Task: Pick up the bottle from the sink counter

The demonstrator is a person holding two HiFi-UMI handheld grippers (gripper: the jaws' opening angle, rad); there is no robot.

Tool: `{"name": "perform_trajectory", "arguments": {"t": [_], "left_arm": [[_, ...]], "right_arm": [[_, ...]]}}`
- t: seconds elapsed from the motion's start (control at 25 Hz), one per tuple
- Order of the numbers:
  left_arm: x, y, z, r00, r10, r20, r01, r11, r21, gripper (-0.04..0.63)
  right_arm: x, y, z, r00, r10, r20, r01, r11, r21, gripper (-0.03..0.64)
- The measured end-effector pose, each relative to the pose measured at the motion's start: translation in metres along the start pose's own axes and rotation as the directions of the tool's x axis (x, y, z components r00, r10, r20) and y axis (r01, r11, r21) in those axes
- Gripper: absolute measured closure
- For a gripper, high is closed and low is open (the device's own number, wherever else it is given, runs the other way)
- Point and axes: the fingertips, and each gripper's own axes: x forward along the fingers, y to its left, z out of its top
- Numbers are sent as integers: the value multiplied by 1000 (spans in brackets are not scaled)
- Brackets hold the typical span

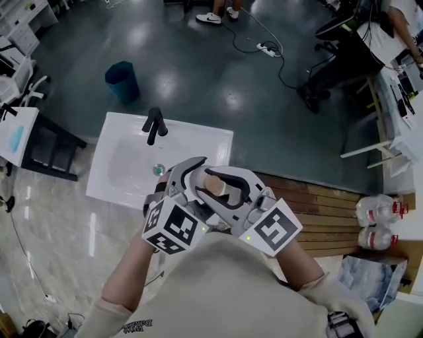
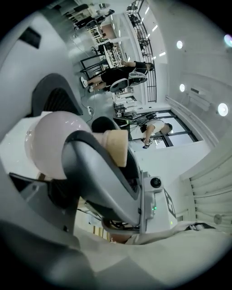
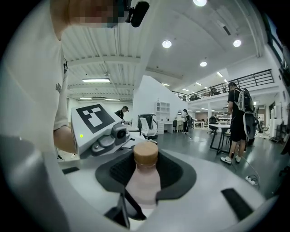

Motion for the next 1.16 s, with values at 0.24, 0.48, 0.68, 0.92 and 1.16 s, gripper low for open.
{"name": "perform_trajectory", "arguments": {"t": [0.24, 0.48, 0.68, 0.92, 1.16], "left_arm": [[-11, -8, -8, 1000, 3, 8, -2, 999, -53, 213], [-12, -16, -19, 1000, -8, -2, 7, 996, -93, 213], [-13, -18, -22, 1000, -15, -10, 14, 995, -95, 215], [-11, -19, -21, 1000, -16, -15, 15, 994, -104, 213], [-10, -18, -22, 1000, -14, -21, 12, 995, -102, 213]], "right_arm": [[4, 17, -3, 1000, 22, -15, -22, 1000, 8, 502], [6, 25, -13, 998, 42, -47, -41, 999, 18, 502], [6, 28, -15, 997, 53, -49, -52, 998, 29, 502], [5, 27, -16, 996, 65, -60, -63, 998, 26, 502], [5, 27, -17, 996, 68, -57, -67, 998, 21, 502]]}}
